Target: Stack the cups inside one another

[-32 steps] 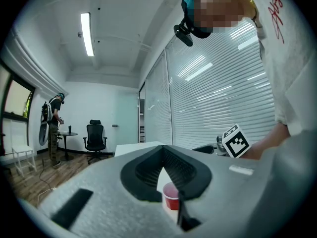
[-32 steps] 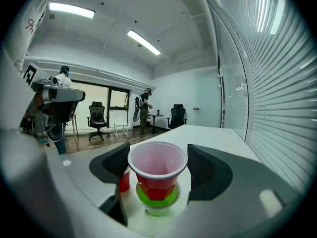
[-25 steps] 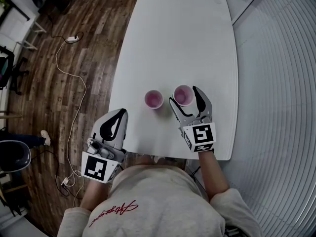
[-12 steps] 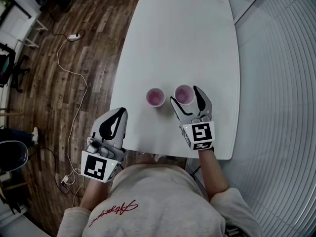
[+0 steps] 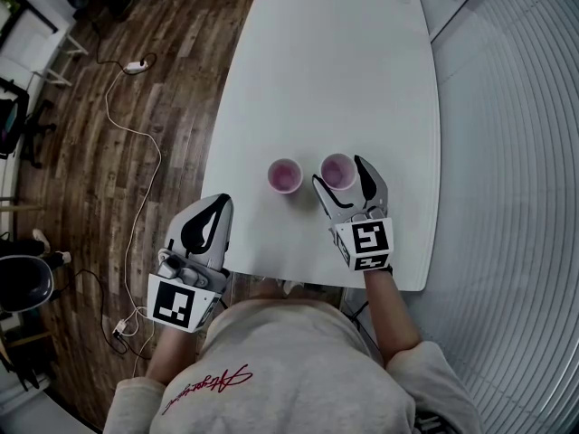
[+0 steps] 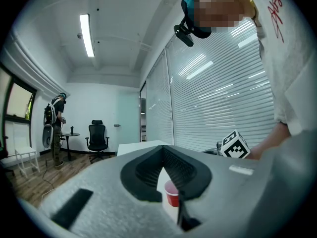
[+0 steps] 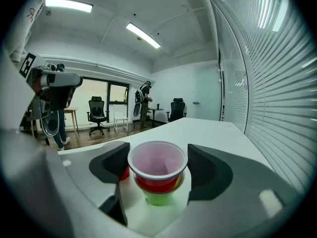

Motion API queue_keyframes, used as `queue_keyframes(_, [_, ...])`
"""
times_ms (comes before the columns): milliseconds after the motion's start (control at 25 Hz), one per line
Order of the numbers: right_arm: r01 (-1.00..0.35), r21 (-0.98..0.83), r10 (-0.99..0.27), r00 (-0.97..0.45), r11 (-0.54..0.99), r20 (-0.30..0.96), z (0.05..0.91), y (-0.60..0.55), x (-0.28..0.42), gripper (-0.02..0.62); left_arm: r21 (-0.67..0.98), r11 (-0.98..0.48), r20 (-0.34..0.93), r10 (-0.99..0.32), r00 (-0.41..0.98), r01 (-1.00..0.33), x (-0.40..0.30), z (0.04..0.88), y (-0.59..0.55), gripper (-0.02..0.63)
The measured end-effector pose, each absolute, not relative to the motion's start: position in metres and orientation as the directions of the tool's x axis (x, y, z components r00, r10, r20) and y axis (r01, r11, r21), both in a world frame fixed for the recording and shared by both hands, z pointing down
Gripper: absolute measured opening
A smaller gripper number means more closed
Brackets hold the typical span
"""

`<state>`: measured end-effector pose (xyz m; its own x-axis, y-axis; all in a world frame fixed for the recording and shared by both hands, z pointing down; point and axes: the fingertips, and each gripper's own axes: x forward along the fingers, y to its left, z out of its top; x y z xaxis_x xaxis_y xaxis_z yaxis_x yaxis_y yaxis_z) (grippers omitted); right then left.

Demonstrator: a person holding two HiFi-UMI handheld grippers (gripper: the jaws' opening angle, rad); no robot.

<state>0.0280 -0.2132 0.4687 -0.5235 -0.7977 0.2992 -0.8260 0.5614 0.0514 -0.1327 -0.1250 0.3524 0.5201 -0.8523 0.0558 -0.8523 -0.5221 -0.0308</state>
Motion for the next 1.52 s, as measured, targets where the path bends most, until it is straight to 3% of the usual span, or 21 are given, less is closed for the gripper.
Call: queue_keyframes(1520, [-0.821,0.051,-0.783,-0.522,0.569,0.338,0.489,-0.214,0.031,0.364,-0.033,-0.496,0.065,-0.867,0.494,-0.867,-0.132,0.352,-0.122,-0.005])
